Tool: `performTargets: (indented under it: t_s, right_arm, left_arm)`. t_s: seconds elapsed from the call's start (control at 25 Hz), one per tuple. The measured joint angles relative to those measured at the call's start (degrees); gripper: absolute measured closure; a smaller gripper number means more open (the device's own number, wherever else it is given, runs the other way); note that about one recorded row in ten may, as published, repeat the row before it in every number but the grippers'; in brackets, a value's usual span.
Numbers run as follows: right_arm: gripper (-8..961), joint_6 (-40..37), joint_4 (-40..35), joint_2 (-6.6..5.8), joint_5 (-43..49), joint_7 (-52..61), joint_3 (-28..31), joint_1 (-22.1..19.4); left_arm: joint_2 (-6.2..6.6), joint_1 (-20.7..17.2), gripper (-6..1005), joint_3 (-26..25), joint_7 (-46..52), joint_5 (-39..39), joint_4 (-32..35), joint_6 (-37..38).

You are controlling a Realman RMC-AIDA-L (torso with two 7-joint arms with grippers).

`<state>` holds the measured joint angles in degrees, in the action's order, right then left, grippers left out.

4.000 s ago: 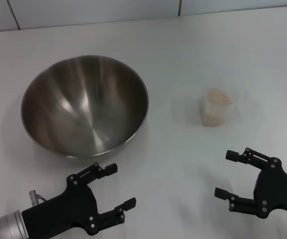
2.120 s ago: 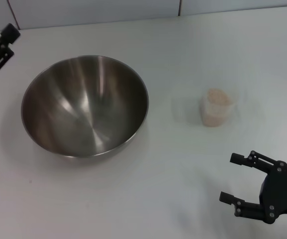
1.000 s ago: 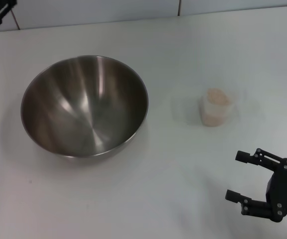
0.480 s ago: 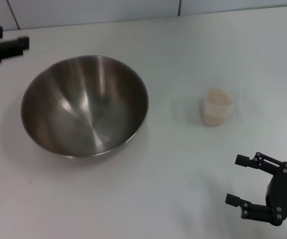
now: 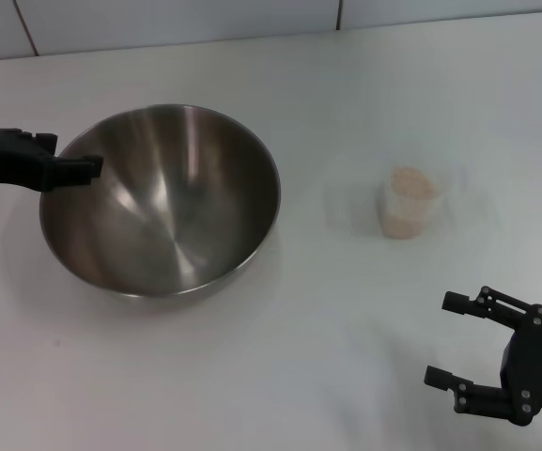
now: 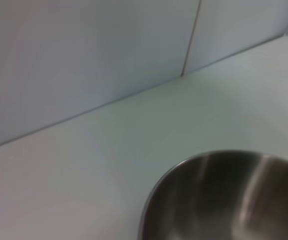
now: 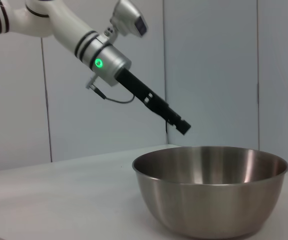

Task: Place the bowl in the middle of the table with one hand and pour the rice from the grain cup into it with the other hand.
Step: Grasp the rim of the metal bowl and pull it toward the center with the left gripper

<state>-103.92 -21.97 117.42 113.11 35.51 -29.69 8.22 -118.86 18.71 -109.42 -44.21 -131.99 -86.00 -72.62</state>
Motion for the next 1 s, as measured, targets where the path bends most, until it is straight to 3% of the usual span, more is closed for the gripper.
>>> performTargets:
  t_s: [0.28, 1.0]
  right_arm:
    - [129, 0.3, 0.0, 0.06, 0.0, 0.0, -0.1, -0.1]
    - [128, 0.5, 0.0, 0.09, 0.1, 0.0, -0.1, -0.2]
  left_arm:
    - [0.49, 3.5, 324, 0.5, -0.1, -2.1, 8.9, 5.7]
    - [0.43, 4.7, 336, 1.5, -0.7, -3.4, 12.7, 6.7]
